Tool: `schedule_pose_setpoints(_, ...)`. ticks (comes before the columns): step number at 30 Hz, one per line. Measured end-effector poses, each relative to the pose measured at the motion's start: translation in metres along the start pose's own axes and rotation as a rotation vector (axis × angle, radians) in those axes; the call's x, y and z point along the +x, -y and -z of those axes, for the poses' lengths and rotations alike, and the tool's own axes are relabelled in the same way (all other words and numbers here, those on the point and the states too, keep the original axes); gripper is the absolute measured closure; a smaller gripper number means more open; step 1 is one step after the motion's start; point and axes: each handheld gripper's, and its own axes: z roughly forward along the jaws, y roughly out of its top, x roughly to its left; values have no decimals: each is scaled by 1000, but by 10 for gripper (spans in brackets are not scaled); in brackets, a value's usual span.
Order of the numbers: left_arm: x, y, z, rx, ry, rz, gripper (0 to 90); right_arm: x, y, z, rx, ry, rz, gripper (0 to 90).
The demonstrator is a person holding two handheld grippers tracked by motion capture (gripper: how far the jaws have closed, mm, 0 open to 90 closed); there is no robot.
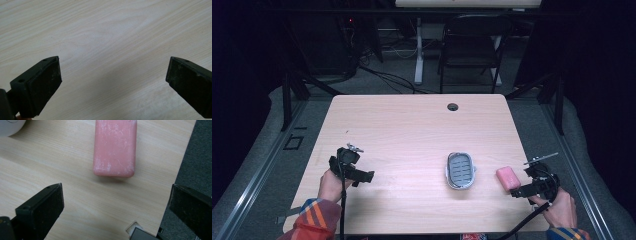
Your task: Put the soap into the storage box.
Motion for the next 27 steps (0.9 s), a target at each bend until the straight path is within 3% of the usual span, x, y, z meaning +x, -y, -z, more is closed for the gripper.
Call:
schedule_pose_setpoints(10,-1,-1,-4,9,9,-2,2,3,-6,-2,17,-27,21,0)
schedule_pose_setpoints(16,-6,-2,-7,20,22,-12,2,3,-8,-5,13,-39,2,0)
schedule_pose_setpoints(19,-6,-2,-9,27,23,-11,2,3,-11,-5,45,-25,25,0)
schedule_pose_setpoints(27,-6,-2,-10,32,28,-11,2,5,-19,-10,114,-27,19,0)
